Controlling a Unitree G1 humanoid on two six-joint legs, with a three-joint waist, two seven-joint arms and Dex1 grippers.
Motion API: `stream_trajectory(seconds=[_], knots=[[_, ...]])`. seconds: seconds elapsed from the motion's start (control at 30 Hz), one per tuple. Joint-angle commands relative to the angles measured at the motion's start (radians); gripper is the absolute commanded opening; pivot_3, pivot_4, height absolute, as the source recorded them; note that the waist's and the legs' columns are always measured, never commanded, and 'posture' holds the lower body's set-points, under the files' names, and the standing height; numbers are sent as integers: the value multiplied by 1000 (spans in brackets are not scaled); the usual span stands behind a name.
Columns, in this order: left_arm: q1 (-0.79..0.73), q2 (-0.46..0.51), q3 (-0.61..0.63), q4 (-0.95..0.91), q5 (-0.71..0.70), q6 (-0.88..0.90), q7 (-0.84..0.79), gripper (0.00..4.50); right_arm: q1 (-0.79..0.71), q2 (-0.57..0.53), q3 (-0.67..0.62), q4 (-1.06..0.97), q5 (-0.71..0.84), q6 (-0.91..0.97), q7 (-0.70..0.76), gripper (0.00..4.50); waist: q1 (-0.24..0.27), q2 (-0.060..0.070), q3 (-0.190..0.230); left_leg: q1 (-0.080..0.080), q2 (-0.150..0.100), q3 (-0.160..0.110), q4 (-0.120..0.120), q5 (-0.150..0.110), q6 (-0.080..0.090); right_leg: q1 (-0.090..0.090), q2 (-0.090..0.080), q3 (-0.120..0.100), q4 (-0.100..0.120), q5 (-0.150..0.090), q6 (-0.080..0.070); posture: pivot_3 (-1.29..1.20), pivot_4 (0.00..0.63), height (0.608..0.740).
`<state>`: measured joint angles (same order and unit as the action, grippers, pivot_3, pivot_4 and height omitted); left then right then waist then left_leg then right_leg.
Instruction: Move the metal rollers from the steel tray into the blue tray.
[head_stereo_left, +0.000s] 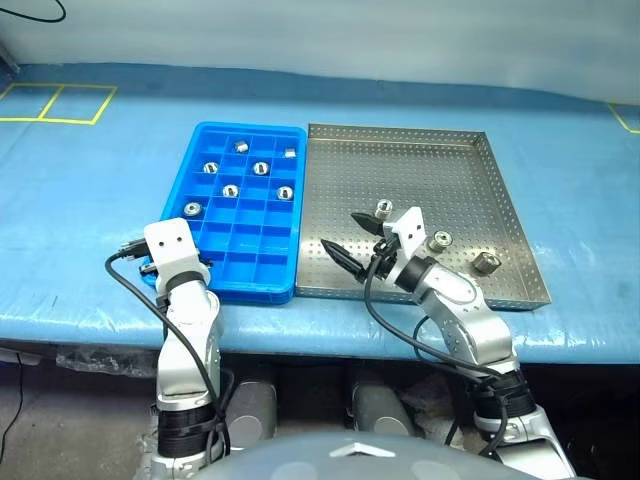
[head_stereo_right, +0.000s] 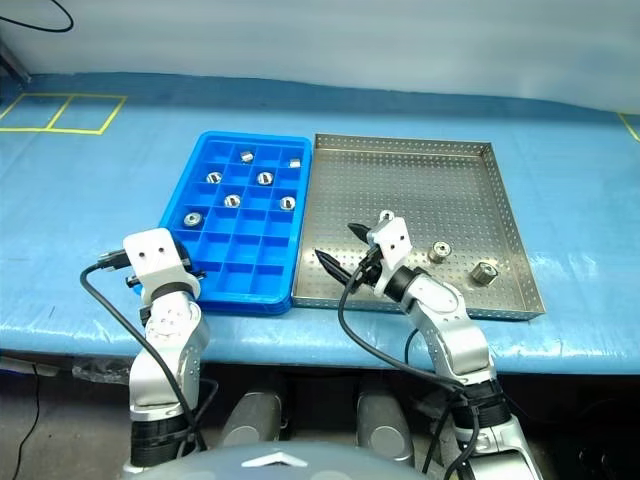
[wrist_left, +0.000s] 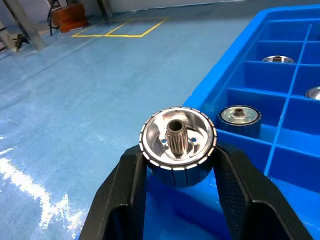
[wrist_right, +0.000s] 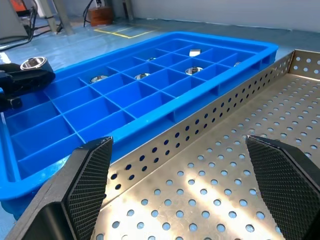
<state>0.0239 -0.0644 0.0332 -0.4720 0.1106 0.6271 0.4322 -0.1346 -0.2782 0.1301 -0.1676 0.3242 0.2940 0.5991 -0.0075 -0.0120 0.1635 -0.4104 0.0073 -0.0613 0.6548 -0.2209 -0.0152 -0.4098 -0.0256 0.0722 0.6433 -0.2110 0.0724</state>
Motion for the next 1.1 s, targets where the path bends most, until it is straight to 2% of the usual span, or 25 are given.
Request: stream_trajectory(seconds=[0.03,0.67,0.77,0.9,1.0,1.1], knots=[[35,-64,-21,-33,-17,41,-20,1703,-17,5,-4,-15,5,-15,11,4500,-3,1,0,0,0,0,0,0,0,0,0,0,0,0,0,107,150,740],[126,-100,-59,-174,-5,216,21,1703,-8,8,-6,-6,-6,-20,17,4500,-3,1,0,1,1,0,-3,0,0,-1,0,0,0,-1,-1,98,150,740],[101,-96,-35,-165,-22,224,18,2728,-11,9,-4,-4,-7,-21,17,4500,-4,1,-1,1,1,0,-3,0,0,-1,0,-1,0,-1,-1,104,150,740],[59,-50,-32,-167,-91,172,-75,4016,-10,10,-4,-5,-10,-21,16,4500,0,1,-1,1,1,0,-3,0,0,-1,0,-1,1,-1,-2,97,150,740],[26,3,-48,-179,-188,65,-234,4016,-3,8,-8,-13,-11,-21,11,4500,12,1,0,0,1,-1,-3,2,-1,-1,0,-2,1,-1,-2,97,150,740],[-20,14,-47,-164,-241,-14,-325,4016,7,13,-22,-29,7,-14,9,4500,15,-1,1,-2,1,0,0,2,-1,-2,0,-2,0,-1,-2,57,150,740]])
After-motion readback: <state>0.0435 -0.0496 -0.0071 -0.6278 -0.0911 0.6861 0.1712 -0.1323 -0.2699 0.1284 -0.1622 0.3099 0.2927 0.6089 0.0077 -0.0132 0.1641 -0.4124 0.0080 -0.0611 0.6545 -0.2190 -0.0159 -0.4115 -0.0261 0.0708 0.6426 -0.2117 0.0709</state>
